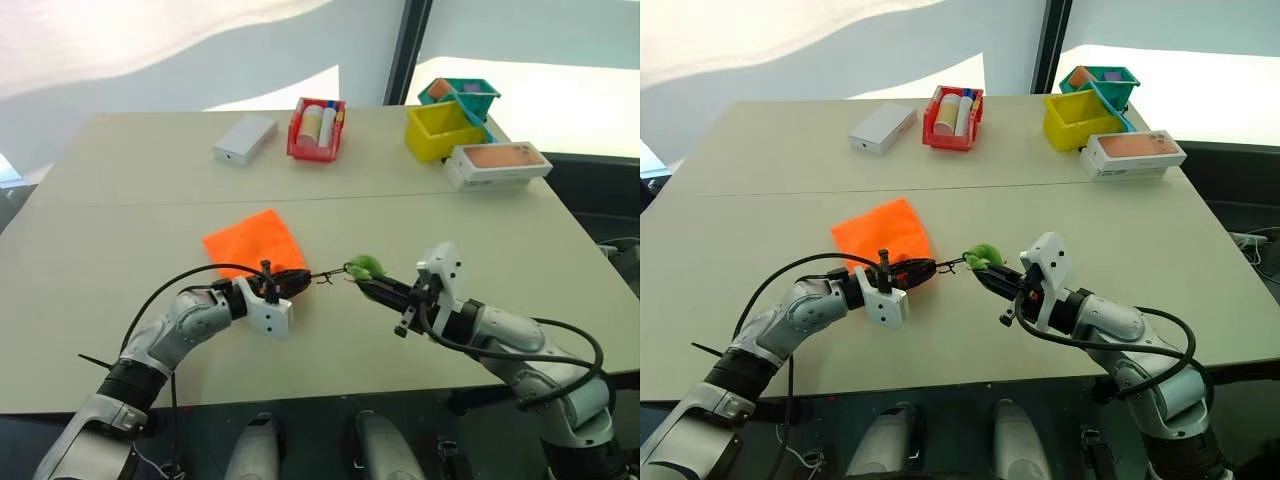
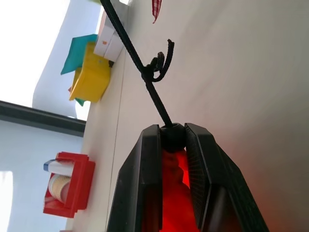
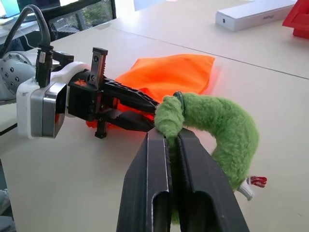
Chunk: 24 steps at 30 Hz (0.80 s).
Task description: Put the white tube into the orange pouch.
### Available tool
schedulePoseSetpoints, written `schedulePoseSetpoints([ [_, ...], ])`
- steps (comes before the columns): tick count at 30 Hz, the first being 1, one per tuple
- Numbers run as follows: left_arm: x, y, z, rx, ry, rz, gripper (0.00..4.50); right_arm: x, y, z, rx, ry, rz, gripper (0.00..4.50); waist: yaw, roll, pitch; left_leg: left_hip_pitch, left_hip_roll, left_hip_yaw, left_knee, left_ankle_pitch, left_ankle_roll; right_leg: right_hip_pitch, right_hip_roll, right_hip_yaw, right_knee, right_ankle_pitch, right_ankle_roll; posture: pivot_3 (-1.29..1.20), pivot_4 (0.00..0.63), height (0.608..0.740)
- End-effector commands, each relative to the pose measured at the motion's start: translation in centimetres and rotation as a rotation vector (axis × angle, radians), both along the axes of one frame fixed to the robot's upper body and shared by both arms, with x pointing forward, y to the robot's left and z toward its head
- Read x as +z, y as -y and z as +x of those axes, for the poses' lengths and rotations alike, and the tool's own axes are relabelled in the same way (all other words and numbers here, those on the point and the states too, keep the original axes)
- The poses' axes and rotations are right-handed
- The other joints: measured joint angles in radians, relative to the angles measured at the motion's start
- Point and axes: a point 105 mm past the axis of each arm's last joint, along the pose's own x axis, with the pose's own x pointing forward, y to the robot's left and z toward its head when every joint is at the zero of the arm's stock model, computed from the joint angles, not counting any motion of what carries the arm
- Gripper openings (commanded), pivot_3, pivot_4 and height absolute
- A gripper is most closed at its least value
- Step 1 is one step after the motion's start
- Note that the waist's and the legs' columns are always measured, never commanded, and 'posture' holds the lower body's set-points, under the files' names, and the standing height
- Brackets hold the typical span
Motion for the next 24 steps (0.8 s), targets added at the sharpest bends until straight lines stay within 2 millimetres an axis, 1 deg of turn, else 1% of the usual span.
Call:
schedulePoseSetpoints([
  [1,1.2,0.1,0.3,0.007,0.047,-0.034,0.18,1.5,-0.4,-0.3,0.021,0.064,0.027,0.0,0.0,0.0,0.0,0.0,0.0,0.0,0.0,0.0,0.0,0.0,0.0,0.0,0.0,0.0,0.0,0.0,0.15,0.74],
  [6,1.0,-0.3,0.2,0.018,0.031,-0.034,0.18,1.5,-0.3,-0.2,0.015,0.069,0.025,0.0,0.0,0.0,0.0,0.0,0.0,0.0,0.0,0.0,0.0,0.0,0.0,0.0,0.0,0.0,0.0,0.0,0.15,0.74],
  [10,0.3,-1.3,-0.2,0.036,-0.037,-0.031,0.18,1.4,0.8,1.0,-0.069,0.083,0.005,0.0,-0.003,0.0,0.0,0.0,0.0,0.0,0.0,0.0,0.0,0.0,0.0,0.0,0.0,0.0,0.0,0.0,0.15,0.74],
  [12,0.1,-2.0,-0.4,0.062,-0.071,-0.041,0.18,1.2,1.9,1.9,-0.137,0.095,-0.023,0.0,-0.002,0.0,0.0,0.001,0.001,0.0,-0.001,0.0,0.0,0.0,0.0,0.0,0.0,0.0,0.0,0.0,0.15,0.74],
  [15,-0.2,-3.3,-0.9,0.102,-0.133,-0.045,0.18,0.4,4.4,3.5,-0.271,0.09,-0.089,0.0,-0.004,0.0,0.0,0.001,0.001,0.001,-0.002,0.0,0.0,0.0,-0.001,0.0,-0.001,0.0,0.0,0.0,0.15,0.74],
  [18,-0.2,-4.2,-1.4,0.13,-0.15,-0.042,0.18,-0.4,6.0,4.2,-0.33,0.082,-0.149,0.0,-0.002,0.001,0.0,0.001,0.001,0.001,-0.003,0.0,0.0,0.0,-0.002,0.0,-0.003,0.0,0.0,0.0,0.15,0.74],
  [21,-0.1,-4.9,-1.5,0.163,-0.155,-0.043,0.18,-0.7,6.5,4.3,-0.335,0.081,-0.178,0.0,-0.001,0.001,0.0,0.001,0.001,0.002,-0.006,0.0,0.0,0.0,-0.002,0.0,-0.005,0.0,-0.001,0.0,0.15,0.74],
  [24,-0.1,-5.2,-1.7,0.179,-0.158,-0.043,0.18,-0.7,6.3,4.4,-0.318,0.084,-0.188,0.0,-0.001,0.001,0.0,0.002,0.0,0.002,-0.009,0.0,0.0,0.0,-0.002,0.0,-0.008,0.0,-0.001,0.0,0.15,0.74],
])
